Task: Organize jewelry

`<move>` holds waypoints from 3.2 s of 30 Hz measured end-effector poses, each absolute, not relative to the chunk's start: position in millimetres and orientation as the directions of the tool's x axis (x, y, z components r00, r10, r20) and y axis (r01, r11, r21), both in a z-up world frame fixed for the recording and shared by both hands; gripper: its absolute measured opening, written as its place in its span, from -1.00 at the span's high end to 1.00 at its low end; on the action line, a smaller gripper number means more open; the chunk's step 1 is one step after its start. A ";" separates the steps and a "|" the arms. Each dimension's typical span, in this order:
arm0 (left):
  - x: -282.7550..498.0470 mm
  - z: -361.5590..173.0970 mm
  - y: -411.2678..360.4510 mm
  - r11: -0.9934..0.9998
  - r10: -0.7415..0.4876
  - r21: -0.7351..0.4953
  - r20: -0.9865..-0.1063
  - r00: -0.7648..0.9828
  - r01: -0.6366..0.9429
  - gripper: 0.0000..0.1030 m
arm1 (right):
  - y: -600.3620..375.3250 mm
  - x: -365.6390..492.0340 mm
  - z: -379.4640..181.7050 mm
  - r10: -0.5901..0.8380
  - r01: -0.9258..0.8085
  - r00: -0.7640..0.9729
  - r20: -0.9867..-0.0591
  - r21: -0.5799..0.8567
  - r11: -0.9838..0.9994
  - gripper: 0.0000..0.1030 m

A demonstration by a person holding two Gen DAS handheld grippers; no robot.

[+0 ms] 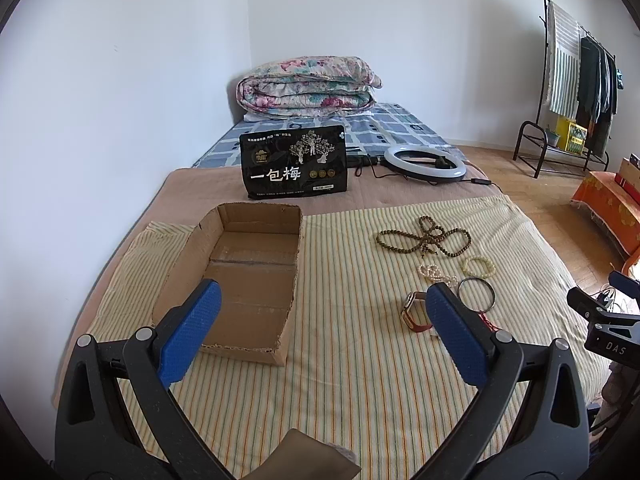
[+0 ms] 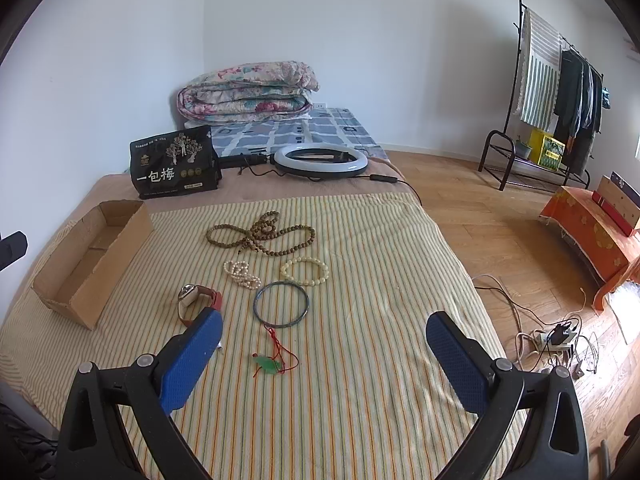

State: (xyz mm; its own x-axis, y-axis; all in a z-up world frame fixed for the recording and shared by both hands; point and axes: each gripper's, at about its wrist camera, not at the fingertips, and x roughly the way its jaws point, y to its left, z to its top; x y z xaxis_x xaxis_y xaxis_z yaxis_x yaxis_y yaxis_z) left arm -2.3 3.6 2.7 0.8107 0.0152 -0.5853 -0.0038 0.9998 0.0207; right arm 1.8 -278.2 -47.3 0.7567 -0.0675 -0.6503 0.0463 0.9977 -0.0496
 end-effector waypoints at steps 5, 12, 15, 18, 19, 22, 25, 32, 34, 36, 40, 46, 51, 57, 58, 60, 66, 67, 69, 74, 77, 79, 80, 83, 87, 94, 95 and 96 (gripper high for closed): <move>-1.6 0.1 0.7 1.000 0.018 0.023 -0.587 0.809 -0.005 -1.00 | -278.5 2.3 -47.3 -0.063 0.048 0.754 -0.654 -0.040 0.998 -0.99; 2.5 -8.4 -8.2 0.999 0.007 0.045 -0.599 0.801 0.024 -1.00 | -278.3 2.3 -48.1 -0.062 0.048 0.751 -0.657 -0.039 0.998 -0.99; 5.0 -13.5 -15.7 0.996 0.016 0.081 -0.611 0.791 0.043 -1.00 | -281.9 2.7 -48.0 -0.058 0.053 0.746 -0.663 -0.029 0.998 -0.99; 7.5 -18.8 -22.4 0.993 0.002 0.097 -0.623 0.782 0.074 -1.00 | -286.9 3.4 -48.5 -0.052 0.059 0.739 -0.671 -0.013 0.998 -0.99; 8.8 -18.0 -23.6 0.992 -0.003 0.097 -0.627 0.779 0.082 -1.00 | -289.1 4.7 -48.0 -0.051 0.062 0.736 -0.675 -0.009 0.998 -0.99; 15.1 -19.9 -30.7 0.988 -0.035 0.093 -0.644 0.764 0.124 -1.00 | -294.1 9.1 -48.6 -0.040 0.062 0.726 -0.687 0.007 0.998 -0.99; 23.6 -21.5 -30.1 0.988 -0.060 0.066 -0.664 0.745 0.139 -1.00 | -298.7 13.4 -49.7 -0.021 0.049 0.718 -0.696 0.019 0.999 -0.99; 46.4 -38.3 -28.4 0.983 -0.134 -0.010 -0.726 0.675 0.185 -1.00 | -308.9 23.2 -53.3 -0.008 0.025 0.720 -0.694 0.015 1.000 -0.99; 52.1 -41.3 -29.8 0.977 -0.166 -0.033 -0.731 0.661 0.210 -1.00 | -308.5 26.1 -57.3 0.005 0.004 0.712 -0.702 0.011 1.000 -0.99; 59.3 -43.4 -32.4 0.977 -0.163 -0.026 -0.738 0.655 0.214 -1.00 | -305.7 27.3 -61.5 0.012 -0.022 0.705 -0.709 -0.004 1.000 -0.99; 70.3 -45.0 -39.5 0.972 -0.167 -0.007 -0.725 0.668 0.236 -1.00 | -294.7 27.0 -65.6 0.035 -0.096 0.709 -0.705 -0.047 0.994 -0.98; 93.8 -62.1 -54.6 0.958 -0.178 0.009 -0.766 0.618 0.287 -0.85 | -276.3 34.7 -72.8 0.113 -0.215 0.700 -0.705 -0.057 0.975 -0.93; 113.1 -83.2 -55.4 0.961 -0.200 -0.058 -0.823 0.532 0.272 -0.76 | -263.0 44.1 -88.7 0.172 -0.299 0.652 -0.738 -0.042 0.953 -0.86; 124.1 -98.4 -67.5 0.959 -0.182 -0.041 -0.846 0.501 0.279 -0.76 | -254.6 50.9 -107.3 0.218 -0.361 0.591 -0.777 -0.013 0.933 -0.75; 127.4 -101.3 -68.6 0.960 -0.180 -0.044 -0.853 0.490 0.278 -0.76 | -253.8 52.0 -109.7 0.222 -0.367 0.585 -0.780 -0.011 0.930 -0.73; 135.6 -111.1 -70.8 0.959 -0.176 -0.048 -0.873 0.455 0.278 -0.76 | -251.7 53.7 -113.7 0.232 -0.385 0.575 -0.784 -0.009 0.923 -0.69; 145.8 -128.4 -70.3 0.965 -0.156 -0.048 -0.897 0.413 0.259 -0.57 | -239.7 59.9 -129.4 0.273 -0.458 0.519 -0.810 0.007 0.889 -0.52; 146.7 -129.8 -70.3 0.965 -0.155 -0.049 -0.899 0.409 0.258 -0.50 | -236.7 61.4 -131.9 0.282 -0.472 0.507 -0.815 0.011 0.881 -0.49; 147.8 -133.0 -70.4 0.964 -0.163 -0.059 -0.902 0.401 0.259 -0.49 | -231.3 65.8 -136.6 0.302 -0.498 0.484 -0.821 0.026 0.867 -0.45; 151.4 -142.6 -72.1 0.960 -0.193 -0.101 -0.916 0.352 0.262 -0.24 | -222.1 79.9 -147.8 0.332 -0.534 0.434 -0.837 0.057 0.844 -0.18; 153.1 -146.7 -72.6 0.960 -0.193 -0.104 -0.919 0.345 0.259 -0.17 | -216.9 87.1 -156.6 0.340 -0.547 0.408 -0.847 0.071 0.834 -0.04; 154.8 -148.6 -73.2 0.960 -0.196 -0.108 -0.918 0.344 0.258 -0.13 | -214.1 89.4 -161.0 0.346 -0.557 0.390 -0.853 0.080 0.827 0.06; 155.9 -149.9 -73.7 0.960 -0.198 -0.111 -0.919 0.342 0.258 -0.12 | -213.2 90.1 -162.6 0.347 -0.562 0.382 -0.857 0.083 0.823 0.13; 158.8 -154.3 -75.5 0.959 -0.204 -0.119 -0.922 0.330 0.259 -0.03 | -210.8 92.7 -167.1 0.343 -0.568 0.373 -0.862 0.080 0.819 0.18; 161.1 -162.0 -78.5 0.957 -0.198 -0.113 -0.928 0.316 0.269 0.08 | -208.7 96.2 -171.7 0.346 -0.574 0.358 -0.867 0.088 0.814 0.28; 163.2 -169.2 -77.0 0.957 -0.202 -0.124 -0.933 0.299 0.261 0.26 | -198.9 97.9 -173.8 0.350 -0.598 0.352 -0.868 0.079 0.797 0.44; 163.0 -169.4 -77.0 0.957 -0.201 -0.122 -0.933 0.300 0.263 0.28 | -197.8 98.2 -174.8 0.351 -0.601 0.349 -0.869 0.080 0.795 0.45; 162.9 -169.7 -77.2 0.957 -0.199 -0.119 -0.933 0.300 0.265 0.32 | -196.9 98.2 -175.9 0.350 -0.603 0.347 -0.870 0.079 0.794 0.48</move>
